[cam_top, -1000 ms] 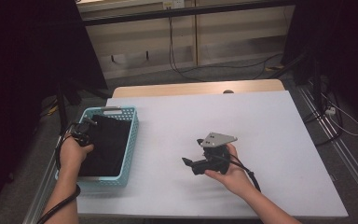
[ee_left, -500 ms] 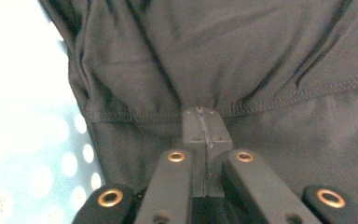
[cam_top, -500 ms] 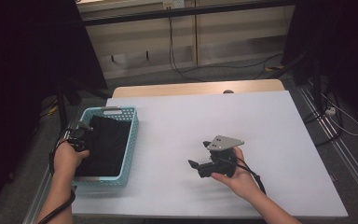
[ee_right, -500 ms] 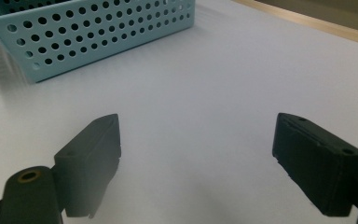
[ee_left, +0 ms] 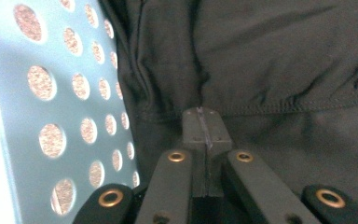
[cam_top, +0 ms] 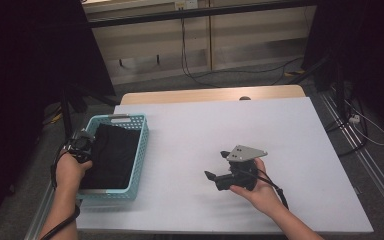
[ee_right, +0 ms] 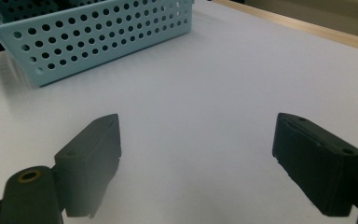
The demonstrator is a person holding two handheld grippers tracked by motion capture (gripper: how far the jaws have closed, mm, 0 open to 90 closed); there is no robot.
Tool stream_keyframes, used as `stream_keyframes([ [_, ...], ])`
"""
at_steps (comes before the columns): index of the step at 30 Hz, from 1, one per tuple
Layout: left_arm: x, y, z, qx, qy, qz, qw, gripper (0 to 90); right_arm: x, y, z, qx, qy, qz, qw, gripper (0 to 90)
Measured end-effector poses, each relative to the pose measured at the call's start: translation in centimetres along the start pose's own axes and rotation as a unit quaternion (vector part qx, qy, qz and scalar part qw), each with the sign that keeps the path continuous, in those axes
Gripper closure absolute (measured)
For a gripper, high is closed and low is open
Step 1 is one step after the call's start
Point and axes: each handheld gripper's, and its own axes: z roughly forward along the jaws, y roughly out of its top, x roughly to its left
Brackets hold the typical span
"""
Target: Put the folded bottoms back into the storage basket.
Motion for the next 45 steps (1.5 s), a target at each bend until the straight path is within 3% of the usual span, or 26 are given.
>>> stream_keyframes([
  [4, 0.0, 0.1, -0.3, 0.027, -0.012, 0.001, 0.9996, 90.0, -0.3, -0.2, -0.3, 0.0, -0.003, 0.001, 1.0, 15.1],
  [6, 0.1, 0.1, -0.5, 0.025, -0.012, -0.002, 0.9996, 90.0, -0.4, -0.3, -0.6, 0.003, -0.005, -0.001, 1.0, 15.1],
  [8, 0.1, 0.2, -0.9, 0.002, -0.003, -0.005, 1.0, 88.4, -0.6, -0.4, -0.9, 0.002, -0.006, 0.001, 1.0, 15.0],
  [11, 0.0, 0.3, -1.7, -0.022, -0.023, -0.02, 0.9993, 73.9, -1.2, -0.6, -1.5, -0.001, -0.011, 0.005, 0.9999, 15.0],
  [13, -0.4, 0.6, -2.3, -0.035, -0.029, -0.02, 0.9988, 66.7, -1.6, -0.7, -1.9, -0.002, -0.015, 0.009, 0.9998, 15.0],
  [17, -1.5, 1.3, -3.3, -0.053, -0.039, -0.008, 0.9978, 48.8, -2.0, -1.1, -2.5, -0.002, -0.023, 0.012, 0.9997, 15.0],
  [20, -2.8, 2.0, -4.0, -0.071, -0.041, 0.007, 0.9966, 40.5, -2.3, -1.3, -3.0, -0.001, -0.025, 0.011, 0.9996, 15.0],
  [22, -3.7, 2.5, -4.5, -0.083, -0.051, 0.014, 0.9951, 35.3, -2.4, -1.4, -3.4, -0.001, -0.027, 0.011, 0.9996, 15.0],
  [35, -10.0, 4.9, -5.9, -0.126, -0.1, 0.081, 0.9836, 26.5, -3.7, -2.7, -5.9, 0.002, -0.041, 0.024, 0.9989, 14.9],
  [45, -13.1, 5.4, -6.2, -0.14, -0.121, 0.118, 0.9757, 24.1, -4.2, -3.4, -7.0, 0.007, -0.045, 0.027, 0.9986, 14.9],
])
